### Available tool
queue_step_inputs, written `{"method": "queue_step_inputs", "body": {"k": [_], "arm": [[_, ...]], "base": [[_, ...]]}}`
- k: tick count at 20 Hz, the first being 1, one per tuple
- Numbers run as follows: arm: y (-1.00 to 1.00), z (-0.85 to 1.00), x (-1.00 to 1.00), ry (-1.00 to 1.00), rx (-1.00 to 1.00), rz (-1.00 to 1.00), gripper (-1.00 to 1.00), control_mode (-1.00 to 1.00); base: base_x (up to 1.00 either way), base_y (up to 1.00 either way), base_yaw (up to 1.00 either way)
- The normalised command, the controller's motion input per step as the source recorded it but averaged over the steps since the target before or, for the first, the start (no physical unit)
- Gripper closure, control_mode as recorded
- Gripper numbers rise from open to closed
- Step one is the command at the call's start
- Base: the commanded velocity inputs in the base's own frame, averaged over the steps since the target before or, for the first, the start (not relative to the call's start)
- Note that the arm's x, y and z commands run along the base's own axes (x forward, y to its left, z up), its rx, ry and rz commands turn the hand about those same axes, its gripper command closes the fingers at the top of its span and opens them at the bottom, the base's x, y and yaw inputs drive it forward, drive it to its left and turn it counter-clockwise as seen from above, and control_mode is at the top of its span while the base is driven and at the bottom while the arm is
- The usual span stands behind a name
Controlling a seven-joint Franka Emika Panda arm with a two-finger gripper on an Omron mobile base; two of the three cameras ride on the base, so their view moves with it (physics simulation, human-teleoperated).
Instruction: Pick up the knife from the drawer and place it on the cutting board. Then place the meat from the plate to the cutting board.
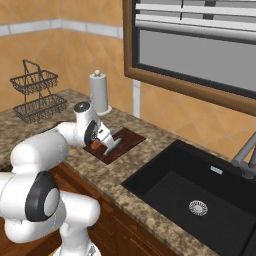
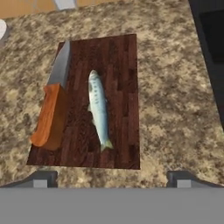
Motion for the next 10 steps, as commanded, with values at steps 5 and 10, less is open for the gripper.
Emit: {"method": "queue_step_inputs", "body": {"k": [5,10], "arm": [[0.19,0.57,-0.11,0.0,-0.15,0.0,-1.0,-1.0],[0.15,0.48,-0.29,-0.01,-0.22,0.0,-1.0,-1.0]], "base": [[0.0,0.0,0.0],[0.0,0.0,0.0]]}}
